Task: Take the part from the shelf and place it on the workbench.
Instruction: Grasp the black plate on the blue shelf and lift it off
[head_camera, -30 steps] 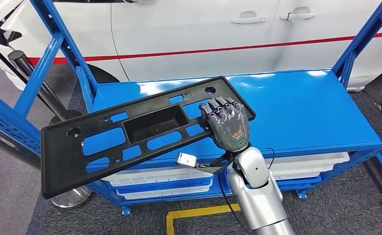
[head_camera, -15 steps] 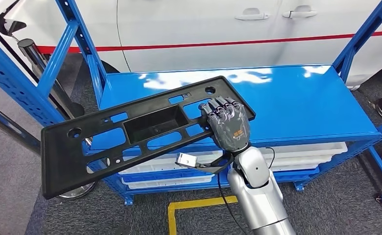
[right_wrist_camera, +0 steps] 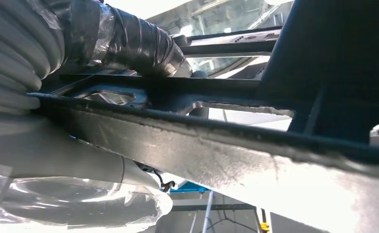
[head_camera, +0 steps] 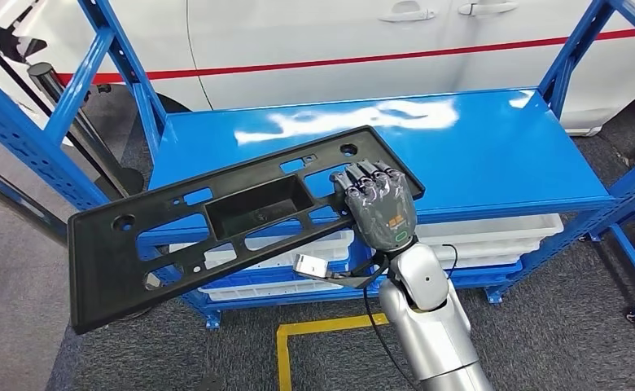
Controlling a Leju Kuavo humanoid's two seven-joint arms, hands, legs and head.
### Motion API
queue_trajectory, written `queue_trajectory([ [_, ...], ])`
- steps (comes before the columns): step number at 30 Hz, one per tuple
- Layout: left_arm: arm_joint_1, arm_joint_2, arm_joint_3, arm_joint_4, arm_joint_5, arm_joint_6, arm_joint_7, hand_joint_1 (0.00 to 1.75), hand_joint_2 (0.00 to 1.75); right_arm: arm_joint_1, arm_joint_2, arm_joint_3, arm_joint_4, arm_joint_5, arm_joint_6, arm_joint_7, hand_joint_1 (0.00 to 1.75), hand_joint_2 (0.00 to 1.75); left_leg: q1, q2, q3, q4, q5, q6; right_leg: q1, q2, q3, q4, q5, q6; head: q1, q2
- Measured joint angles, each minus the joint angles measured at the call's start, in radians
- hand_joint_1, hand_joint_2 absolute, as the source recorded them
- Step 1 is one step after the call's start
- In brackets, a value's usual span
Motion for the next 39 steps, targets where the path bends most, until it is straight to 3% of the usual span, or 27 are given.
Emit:
queue_trajectory([
  [2,-0.001,0.0,0.0,0.0,0.0,0.0,0.0,0.0,1.75,0.0,0.0,0.0,0.0,0.0,0.0,-0.003,1.75,1.75,-0.01,-0.001,0.083,-0.119,0.048,0.02,0.004,0.001,-0.012,0.006,0.007,-0.001,0.0,0.0],
  [4,-0.004,0.002,0.0,-0.001,0.0,0.0,0.0,0.0,1.75,-0.001,0.0,0.0,0.0,0.0,0.0,-0.003,1.75,1.75,-0.021,-0.001,0.155,-0.235,0.068,0.039,0.003,0.0,-0.02,0.009,0.016,0.005,0.0,0.0],
  [6,-0.006,0.004,0.0,-0.003,0.0,0.001,0.0,0.0,1.75,-0.001,0.001,0.0,0.0,0.0,0.0,-0.004,1.75,1.75,-0.029,-0.001,0.172,-0.273,0.073,0.046,-0.003,-0.002,-0.026,0.005,0.03,0.015,0.0,0.0],
  [8,-0.005,0.003,0.0,-0.003,0.0,0.001,0.0,0.0,1.75,-0.001,0.001,0.0,0.0,0.0,0.0,-0.004,1.75,1.75,-0.026,0.002,0.17,-0.295,0.097,0.053,-0.006,0.0,-0.03,0.0,0.033,0.025,0.0,0.0],
  [9,-0.005,0.002,0.0,-0.003,0.0,0.001,0.0,0.0,1.75,-0.001,0.001,0.0,0.0,0.0,0.0,-0.004,1.75,1.75,-0.023,0.005,0.168,-0.307,0.111,0.056,-0.005,0.002,-0.036,0.011,0.016,0.029,0.001,0.0],
  [11,-0.008,0.001,-0.001,-0.003,0.0,0.001,0.0,0.0,1.75,-0.002,0.0,0.0,0.0,0.0,0.0,-0.004,1.75,1.75,-0.017,0.01,0.153,-0.321,0.134,0.059,-0.01,0.006,-0.062,0.088,-0.061,0.04,0.001,0.0],
  [13,-0.01,0.0,-0.001,-0.003,0.0,0.0,0.001,0.0,1.75,-0.002,0.0,0.0,0.0,0.0,0.0,-0.006,1.75,1.75,-0.015,0.011,0.13,-0.318,0.15,0.057,-0.02,0.007,-0.093,0.206,-0.131,0.055,0.001,0.0],
  [14,-0.011,-0.001,-0.001,-0.003,0.0,0.0,0.001,0.0,1.75,-0.002,0.0,0.0,0.0,0.0,0.0,-0.006,1.75,1.75,-0.013,0.012,0.116,-0.314,0.157,0.054,-0.027,0.006,-0.096,0.242,-0.136,0.062,0.001,0.0],
  [15,-0.011,-0.001,-0.002,-0.003,0.0,0.0,0.002,0.0,1.75,-0.002,-0.001,0.0,0.0,0.0,0.0,-0.007,1.75,1.75,-0.01,0.013,0.102,-0.307,0.163,0.049,-0.033,0.006,-0.084,0.246,-0.119,0.07,0.001,0.0],
  [17,-0.012,-0.001,-0.003,-0.003,-0.001,0.0,0.004,0.0,1.75,-0.002,-0.001,0.0,0.0,0.0,0.0,-0.008,1.75,1.75,0.0,0.014,0.071,-0.285,0.17,0.038,-0.048,0.005,-0.018,0.163,-0.067,0.089,0.001,0.0],
  [18,-0.014,0.0,-0.004,-0.003,-0.001,0.0,0.004,0.0,1.75,-0.002,-0.001,0.0,-0.001,0.0,0.0,-0.008,1.75,1.75,0.003,0.014,0.054,-0.271,0.172,0.031,-0.05,0.006,0.022,0.102,-0.058,0.096,0.001,0.0],
  [20,-0.015,0.0,-0.007,-0.005,-0.001,0.0,0.005,0.0,1.75,-0.002,-0.001,0.0,-0.002,0.001,0.0,-0.008,1.75,1.75,0.004,0.012,0.031,-0.248,0.178,0.016,-0.048,0.011,0.061,0.03,-0.068,0.09,0.0,0.0],
  [23,-0.012,0.0,-0.009,-0.006,-0.001,0.0,0.006,0.0,1.75,-0.001,0.0,0.0,-0.005,0.006,0.0,-0.008,1.75,1.75,0.009,0.01,0.015,-0.238,0.189,-0.004,-0.039,0.013,0.047,0.026,-0.061,0.055,-0.001,0.0],
  [25,-0.011,0.0,-0.011,-0.006,-0.001,0.0,0.006,0.0,1.75,-0.001,0.001,0.0,-0.009,0.012,0.0,-0.008,1.75,1.75,0.015,0.009,-0.006,-0.194,0.134,-0.01,-0.036,0.01,0.027,0.025,-0.041,0.03,-0.001,0.0],
  [27,-0.012,0.0,-0.012,-0.006,-0.001,0.0,0.005,0.0,1.75,-0.001,0.002,0.0,-0.013,0.016,0.0,-0.01,1.75,1.75,0.015,0.009,-0.035,-0.082,0.033,-0.012,-0.031,0.008,0.003,0.025,-0.02,0.014,-0.002,0.0],
  [28,-0.013,0.0,-0.013,-0.006,-0.001,0.0,0.005,0.0,1.75,-0.001,0.003,0.0,-0.014,0.017,0.0,-0.01,1.75,1.75,0.015,0.009,-0.044,-0.022,-0.002,-0.011,-0.027,0.006,-0.01,0.025,-0.01,0.011,-0.002,0.0],
  [29,-0.013,0.0,-0.014,-0.006,-0.001,0.0,0.005,0.0,1.75,-0.001,0.003,0.0,-0.014,0.018,0.0,-0.01,1.75,1.75,0.015,0.009,-0.044,0.021,-0.014,-0.009,-0.023,0.005,-0.023,0.025,0.001,0.009,-0.002,0.0],
  [30,-0.014,0.0,-0.015,-0.006,-0.001,0.0,0.006,0.0,1.75,-0.001,0.003,0.0,-0.015,0.019,0.0,-0.01,1.75,1.75,0.014,0.009,-0.031,0.036,-0.005,-0.006,-0.02,0.005,-0.037,0.025,0.011,0.008,-0.001,0.0],
  [32,-0.015,0.0,-0.016,-0.006,-0.001,0.0,0.006,0.0,1.75,-0.001,0.003,0.0,-0.015,0.02,0.0,-0.01,1.75,1.75,0.01,0.009,0.044,-0.032,0.045,0.005,-0.016,0.005,-0.061,0.026,0.032,0.009,-0.001,0.0],
  [33,-0.016,0.0,-0.016,-0.006,-0.001,0.0,0.006,0.0,1.75,-0.001,0.003,0.0,-0.017,0.021,0.0,-0.01,1.75,1.75,0.005,0.008,0.097,-0.1,0.054,0.012,-0.016,0.006,-0.07,0.026,0.041,0.011,-0.001,0.0],
  [35,-0.021,0.0,-0.016,-0.006,-0.001,0.0,0.006,0.0,1.75,-0.002,0.002,0.0,-0.021,0.021,0.0,-0.01,1.75,1.75,-0.004,0.007,0.188,-0.229,0.041,0.02,-0.017,0.005,-0.077,0.023,0.058,0.019,-0.001,0.0],
  [37,-0.024,0.0,-0.017,-0.006,-0.001,0.0,0.006,0.0,1.75,-0.003,0.002,0.0,-0.024,0.021,0.0,-0.008,1.75,1.75,-0.011,0.006,0.212,-0.279,0.036,0.021,-0.02,0.003,-0.075,0.013,0.077,0.032,-0.001,0.0],
  [39,-0.023,0.0,-0.017,-0.006,-0.001,-0.001,0.006,0.0,1.75,-0.004,0.001,0.0,-0.024,0.021,0.0,-0.006,1.75,1.75,-0.007,0.009,0.202,-0.292,0.062,0.028,-0.021,0.005,-0.08,0.012,0.074,0.042,-0.001,0.0],
])
